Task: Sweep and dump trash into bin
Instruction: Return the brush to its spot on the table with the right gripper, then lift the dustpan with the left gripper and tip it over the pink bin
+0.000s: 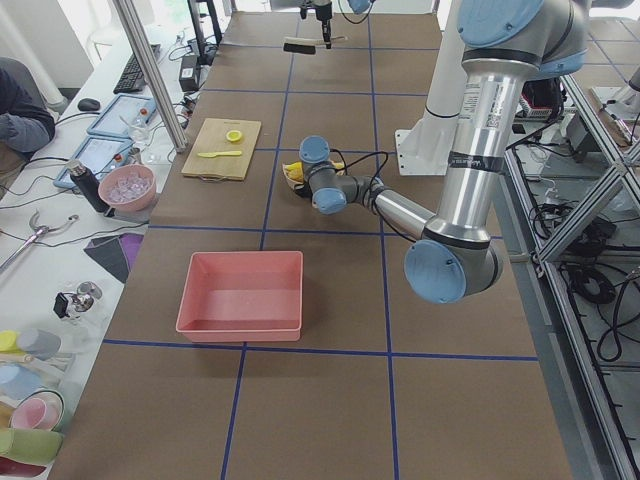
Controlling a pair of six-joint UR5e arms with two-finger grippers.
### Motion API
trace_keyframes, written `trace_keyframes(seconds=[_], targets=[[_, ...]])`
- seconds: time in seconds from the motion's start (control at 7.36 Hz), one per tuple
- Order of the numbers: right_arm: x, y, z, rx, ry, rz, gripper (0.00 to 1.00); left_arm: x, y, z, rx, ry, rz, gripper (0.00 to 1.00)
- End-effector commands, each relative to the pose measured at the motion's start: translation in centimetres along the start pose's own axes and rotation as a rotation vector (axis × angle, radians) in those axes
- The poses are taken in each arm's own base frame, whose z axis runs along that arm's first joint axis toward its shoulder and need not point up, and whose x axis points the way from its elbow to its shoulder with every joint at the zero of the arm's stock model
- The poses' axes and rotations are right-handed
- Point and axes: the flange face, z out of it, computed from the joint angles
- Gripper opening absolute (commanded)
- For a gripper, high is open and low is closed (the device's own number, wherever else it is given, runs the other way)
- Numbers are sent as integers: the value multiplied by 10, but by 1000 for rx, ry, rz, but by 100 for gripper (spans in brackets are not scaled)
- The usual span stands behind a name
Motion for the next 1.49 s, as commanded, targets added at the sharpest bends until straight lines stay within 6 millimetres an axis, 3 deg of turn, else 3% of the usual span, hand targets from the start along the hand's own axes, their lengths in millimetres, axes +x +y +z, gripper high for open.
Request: trace_keyframes(seconds=[0.0,0.14,0.27,0.41,0.68,0.95,1.36], targets=[[51,1,12,-49,-20,8,0,-1,-1,-4,7,-2,-19,17],[76,10,14,-61,-17,8,0,-3,-2,-9,13,-8,-22,15],[103,13,24,-79,-12,6,0,-5,0,-15,16,-14,-29,15],[118,8,32,-85,-29,15,0,-9,1,-28,27,-34,-39,15],[126,6,40,-98,-25,9,0,-13,21,-63,58,-90,-41,15],[145,4,59,-132,-15,-27,0,-9,64,-106,62,-155,-73,15],[174,9,82,-177,-3,-63,0,-4,154,-169,70,-196,-269,15]])
